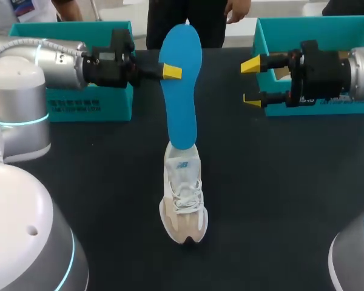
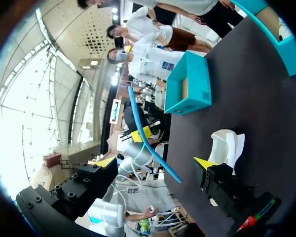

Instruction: Take the shoe out of the shoebox, open the shoe tongue, remove and reinsert the insole, then place the shoe into the shoebox

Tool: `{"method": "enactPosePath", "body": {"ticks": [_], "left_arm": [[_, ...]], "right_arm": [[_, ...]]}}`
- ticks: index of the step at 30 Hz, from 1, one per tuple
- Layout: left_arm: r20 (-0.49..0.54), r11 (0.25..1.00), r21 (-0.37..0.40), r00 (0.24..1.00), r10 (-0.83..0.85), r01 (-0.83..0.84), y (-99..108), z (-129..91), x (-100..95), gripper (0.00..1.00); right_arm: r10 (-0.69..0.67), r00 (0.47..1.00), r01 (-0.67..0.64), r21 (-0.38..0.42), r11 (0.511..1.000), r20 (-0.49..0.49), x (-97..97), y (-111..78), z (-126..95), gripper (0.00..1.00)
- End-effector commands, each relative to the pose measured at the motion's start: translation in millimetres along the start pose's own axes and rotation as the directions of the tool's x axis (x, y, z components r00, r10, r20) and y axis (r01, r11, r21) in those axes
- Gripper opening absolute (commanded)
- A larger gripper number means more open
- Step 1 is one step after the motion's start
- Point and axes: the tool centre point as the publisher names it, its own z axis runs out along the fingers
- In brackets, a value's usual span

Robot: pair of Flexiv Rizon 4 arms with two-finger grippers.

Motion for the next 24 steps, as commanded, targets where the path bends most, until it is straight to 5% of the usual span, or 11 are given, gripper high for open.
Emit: {"method": "enactPosePath", "body": {"ticks": [1,10,24], "left_arm": [[0.002,0.939,0.008,0.940,0.342,-0.342,1,-4,10.8,0.00],[0.114,0.678,-0.031,0.672,0.732,-0.734,-10,-12,17.3,0.00],[0.150,0.707,-0.034,0.695,0.703,-0.707,-18,-14,16.4,0.00]], "right_arm": [[0.000,1.000,0.000,0.000,1.000,0.001,0.0,1.0,2,1.00],[0.000,1.000,0.000,0.000,1.000,0.001,0.0,1.0,2,1.00],[0.000,1.000,0.000,0.000,1.000,0.001,0.0,1.0,2,1.00]]}}
